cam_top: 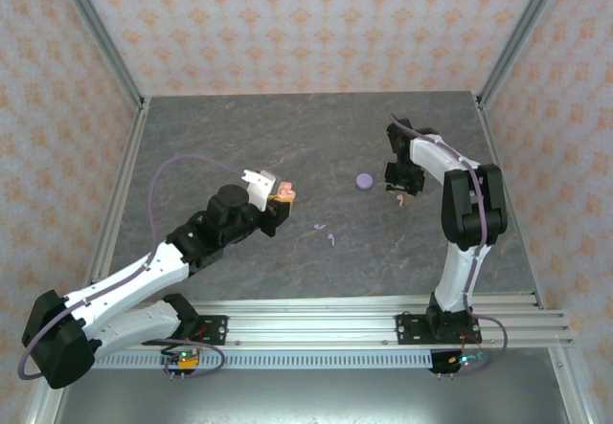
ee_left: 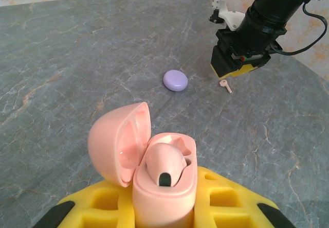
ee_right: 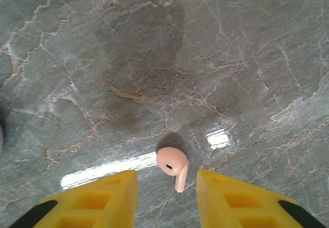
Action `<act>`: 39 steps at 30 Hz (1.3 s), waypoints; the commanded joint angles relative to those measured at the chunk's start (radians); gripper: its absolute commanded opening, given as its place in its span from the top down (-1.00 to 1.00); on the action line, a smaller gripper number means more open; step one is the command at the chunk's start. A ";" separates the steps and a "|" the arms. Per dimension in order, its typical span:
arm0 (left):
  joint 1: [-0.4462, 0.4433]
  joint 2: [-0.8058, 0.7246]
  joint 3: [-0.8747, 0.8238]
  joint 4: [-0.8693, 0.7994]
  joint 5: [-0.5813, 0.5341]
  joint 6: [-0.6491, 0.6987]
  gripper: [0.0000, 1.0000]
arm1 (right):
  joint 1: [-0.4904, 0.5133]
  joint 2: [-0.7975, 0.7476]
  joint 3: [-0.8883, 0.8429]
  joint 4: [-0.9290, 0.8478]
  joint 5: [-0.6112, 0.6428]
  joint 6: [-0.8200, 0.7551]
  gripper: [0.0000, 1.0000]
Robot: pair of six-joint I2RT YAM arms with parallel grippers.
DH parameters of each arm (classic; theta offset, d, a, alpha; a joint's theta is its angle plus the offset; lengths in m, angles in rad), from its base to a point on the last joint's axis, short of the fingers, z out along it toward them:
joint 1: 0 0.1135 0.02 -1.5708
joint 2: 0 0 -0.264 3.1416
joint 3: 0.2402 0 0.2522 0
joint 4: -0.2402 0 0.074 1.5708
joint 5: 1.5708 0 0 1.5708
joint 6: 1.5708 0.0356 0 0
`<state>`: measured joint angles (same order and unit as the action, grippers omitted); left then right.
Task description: Insert the wireless bluetooth earbuds into the charging case
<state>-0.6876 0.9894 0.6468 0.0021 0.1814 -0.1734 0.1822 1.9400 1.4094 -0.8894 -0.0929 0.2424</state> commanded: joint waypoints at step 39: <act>-0.007 -0.021 0.010 -0.020 -0.006 0.011 0.93 | -0.003 0.098 0.023 0.014 -0.021 -0.105 0.58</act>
<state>-0.6876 0.9878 0.6460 -0.0051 0.1780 -0.1738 0.1825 2.0262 1.4399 -0.9081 -0.0982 0.1856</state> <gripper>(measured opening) 0.203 0.214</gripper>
